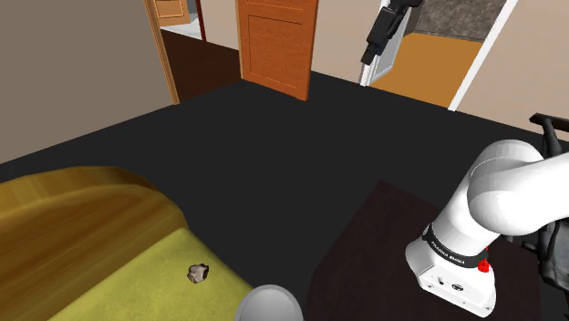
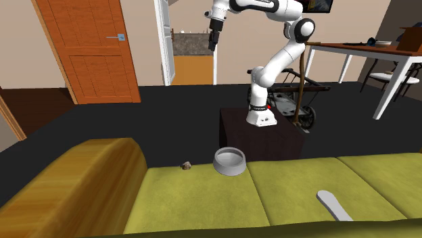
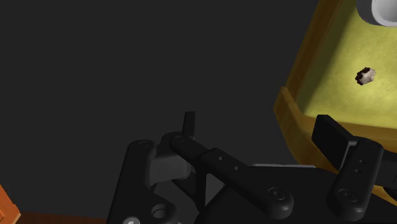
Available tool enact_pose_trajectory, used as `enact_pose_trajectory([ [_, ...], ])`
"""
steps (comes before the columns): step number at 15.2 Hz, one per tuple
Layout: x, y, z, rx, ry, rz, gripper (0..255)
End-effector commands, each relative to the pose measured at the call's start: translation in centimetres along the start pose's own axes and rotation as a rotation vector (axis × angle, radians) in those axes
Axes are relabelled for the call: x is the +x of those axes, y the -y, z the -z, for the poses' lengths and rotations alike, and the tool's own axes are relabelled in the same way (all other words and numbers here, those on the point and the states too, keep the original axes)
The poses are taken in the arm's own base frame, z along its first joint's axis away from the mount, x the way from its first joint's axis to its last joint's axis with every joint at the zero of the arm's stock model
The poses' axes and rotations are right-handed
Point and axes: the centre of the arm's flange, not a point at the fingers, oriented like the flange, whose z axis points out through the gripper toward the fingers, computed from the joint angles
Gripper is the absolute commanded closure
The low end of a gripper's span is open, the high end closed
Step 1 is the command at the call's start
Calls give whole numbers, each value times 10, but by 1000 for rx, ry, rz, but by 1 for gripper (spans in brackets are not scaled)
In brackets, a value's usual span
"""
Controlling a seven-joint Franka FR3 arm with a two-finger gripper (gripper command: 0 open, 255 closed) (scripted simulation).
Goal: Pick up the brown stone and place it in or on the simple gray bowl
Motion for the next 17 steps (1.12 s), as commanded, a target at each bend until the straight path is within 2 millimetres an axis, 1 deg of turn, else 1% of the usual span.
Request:
enact_pose_trajectory([
  [1,0,0,0,0,0,0,0],
  [17,48,111,-167,82,52,5,0],
])
